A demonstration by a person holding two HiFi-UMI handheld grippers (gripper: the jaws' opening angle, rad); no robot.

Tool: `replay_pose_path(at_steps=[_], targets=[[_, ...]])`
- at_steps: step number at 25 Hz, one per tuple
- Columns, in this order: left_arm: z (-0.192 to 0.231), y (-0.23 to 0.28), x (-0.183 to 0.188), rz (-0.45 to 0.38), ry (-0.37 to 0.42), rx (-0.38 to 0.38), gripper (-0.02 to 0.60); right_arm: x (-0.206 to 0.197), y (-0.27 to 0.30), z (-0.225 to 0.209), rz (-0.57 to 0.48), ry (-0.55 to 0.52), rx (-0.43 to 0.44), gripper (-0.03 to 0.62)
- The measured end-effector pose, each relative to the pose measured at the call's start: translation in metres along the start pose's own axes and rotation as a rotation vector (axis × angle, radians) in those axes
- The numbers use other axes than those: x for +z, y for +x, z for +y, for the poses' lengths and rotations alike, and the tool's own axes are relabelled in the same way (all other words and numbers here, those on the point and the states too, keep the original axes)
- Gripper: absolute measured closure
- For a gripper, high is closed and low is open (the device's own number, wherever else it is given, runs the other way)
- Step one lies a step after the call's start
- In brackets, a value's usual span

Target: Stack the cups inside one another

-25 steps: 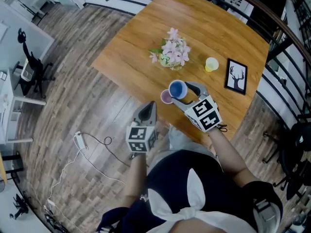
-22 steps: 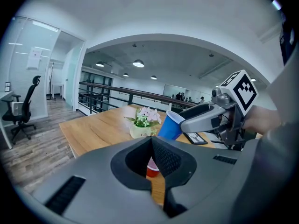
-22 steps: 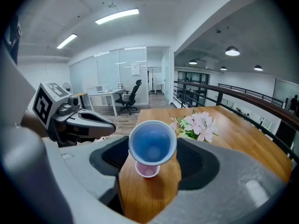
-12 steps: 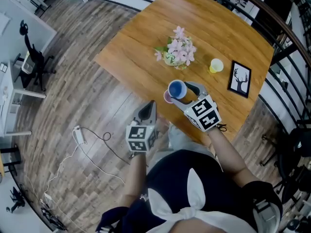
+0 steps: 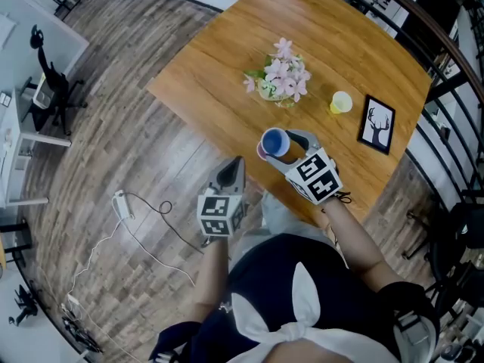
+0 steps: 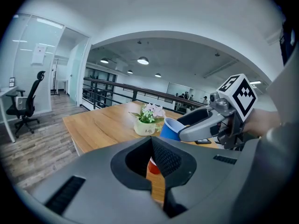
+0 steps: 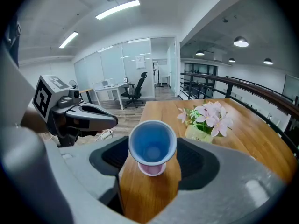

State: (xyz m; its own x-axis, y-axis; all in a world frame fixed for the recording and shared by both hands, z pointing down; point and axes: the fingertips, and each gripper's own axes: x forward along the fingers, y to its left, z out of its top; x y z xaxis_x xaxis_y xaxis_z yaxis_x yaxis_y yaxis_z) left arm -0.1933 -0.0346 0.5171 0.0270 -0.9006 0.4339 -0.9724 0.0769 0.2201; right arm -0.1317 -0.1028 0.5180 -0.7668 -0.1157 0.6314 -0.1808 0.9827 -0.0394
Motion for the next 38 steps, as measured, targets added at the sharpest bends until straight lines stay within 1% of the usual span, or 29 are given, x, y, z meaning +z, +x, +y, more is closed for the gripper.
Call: replay_pose_path(at_steps=[4,8,13,23,26,29,32,34,38], targets=[[0.001,0.003,0.000,0.012,-0.008,0.007,0.565,-0.007,0.009,0.002,0.026,-0.002,0.021,0.276],[0.002,0.008,-0.013,0.030,-0.018,0.003,0.565,-0.014,0.017,0.002,0.045,-0.003,0.043,0.276],[0.004,0.008,-0.020,0.047,-0.030,0.010,0.565,-0.023,0.024,0.004,0.071,-0.014,0.061,0.275],[0.004,0.016,-0.018,0.068,-0.034,0.010,0.565,-0.037,0.043,0.004,0.115,-0.017,0.104,0.275],[0.007,0.017,-0.015,0.052,-0.028,0.020,0.565,-0.041,0.048,0.005,0.129,-0.017,0.116,0.273],[0.008,0.017,-0.013,0.051,-0.030,0.026,0.565,-0.046,0.050,0.005,0.140,-0.015,0.116,0.273],[0.009,0.018,-0.021,0.065,-0.033,0.022,0.565,-0.049,0.052,0.005,0.140,-0.006,0.117,0.272],[0.008,0.018,-0.024,0.075,-0.035,0.018,0.565,-0.050,0.053,0.004,0.140,0.004,0.122,0.258],[0.006,0.020,-0.021,0.082,-0.030,0.013,0.565,-0.050,0.054,0.003,0.135,0.009,0.121,0.255]])
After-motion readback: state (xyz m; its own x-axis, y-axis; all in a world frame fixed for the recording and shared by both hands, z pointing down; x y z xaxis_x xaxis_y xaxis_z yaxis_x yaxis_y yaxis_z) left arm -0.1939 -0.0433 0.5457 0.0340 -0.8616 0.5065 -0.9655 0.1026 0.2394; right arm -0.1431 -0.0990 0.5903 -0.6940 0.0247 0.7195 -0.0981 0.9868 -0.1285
